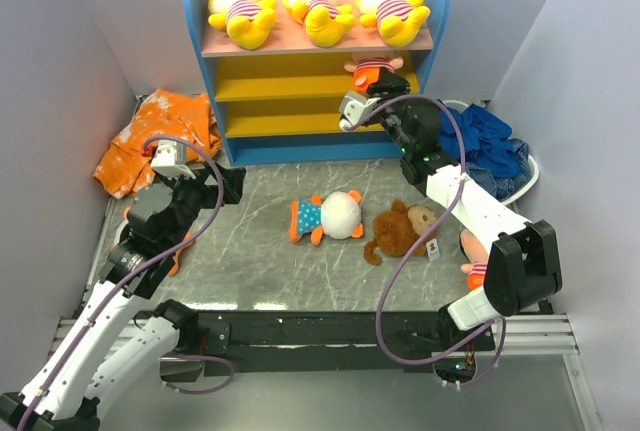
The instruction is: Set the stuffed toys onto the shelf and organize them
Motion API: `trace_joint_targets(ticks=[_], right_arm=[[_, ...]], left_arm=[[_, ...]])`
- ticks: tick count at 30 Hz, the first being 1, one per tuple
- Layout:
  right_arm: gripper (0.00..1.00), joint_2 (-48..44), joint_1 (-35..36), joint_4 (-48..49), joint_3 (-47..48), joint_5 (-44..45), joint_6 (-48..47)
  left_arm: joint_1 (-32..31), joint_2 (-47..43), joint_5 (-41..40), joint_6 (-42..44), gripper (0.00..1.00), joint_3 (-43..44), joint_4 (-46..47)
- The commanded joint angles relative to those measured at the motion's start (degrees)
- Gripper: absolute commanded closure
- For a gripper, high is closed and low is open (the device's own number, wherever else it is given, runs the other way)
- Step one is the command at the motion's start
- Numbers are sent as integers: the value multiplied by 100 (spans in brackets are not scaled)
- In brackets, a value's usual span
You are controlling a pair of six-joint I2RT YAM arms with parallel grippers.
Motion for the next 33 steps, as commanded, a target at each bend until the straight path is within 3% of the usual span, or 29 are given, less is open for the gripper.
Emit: trace_joint_targets(ticks=[1, 10, 14, 17, 19, 22, 29, 31, 32, 33], right_arm=[[43, 81, -55, 557, 14, 96, 170], [67, 81, -73, 943, -91, 245, 294], [73, 73, -117, 865, -117, 254, 346], [71, -85, -108, 830, -241, 132, 469], [61, -260, -108, 593, -258, 9, 689], [53, -445, -108, 469, -363, -237, 979], [52, -771, -73, 127, -443, -554, 1698], [58, -772, -11, 109, -504, -712, 1892], [64, -737, 15, 100, -522, -765, 2041], [77, -632, 24, 65, -522, -843, 2086]], left_arm=[[-21, -46, 103, 36, 3, -32, 273], [-13, -98, 33, 18, 4, -50, 282], [-21, -98, 33, 27, 4, -50, 282], [-21, -107, 25, 27, 4, -41, 282], [-13, -107, 33, 27, 4, -41, 291], [-13, -124, 42, 18, 4, -50, 300], [-21, -151, 33, 18, 4, -67, 291], [-21, -160, 33, 36, 4, -67, 291], [-21, -160, 25, 36, 4, -50, 300], [-21, -168, 7, 27, 4, -50, 300]])
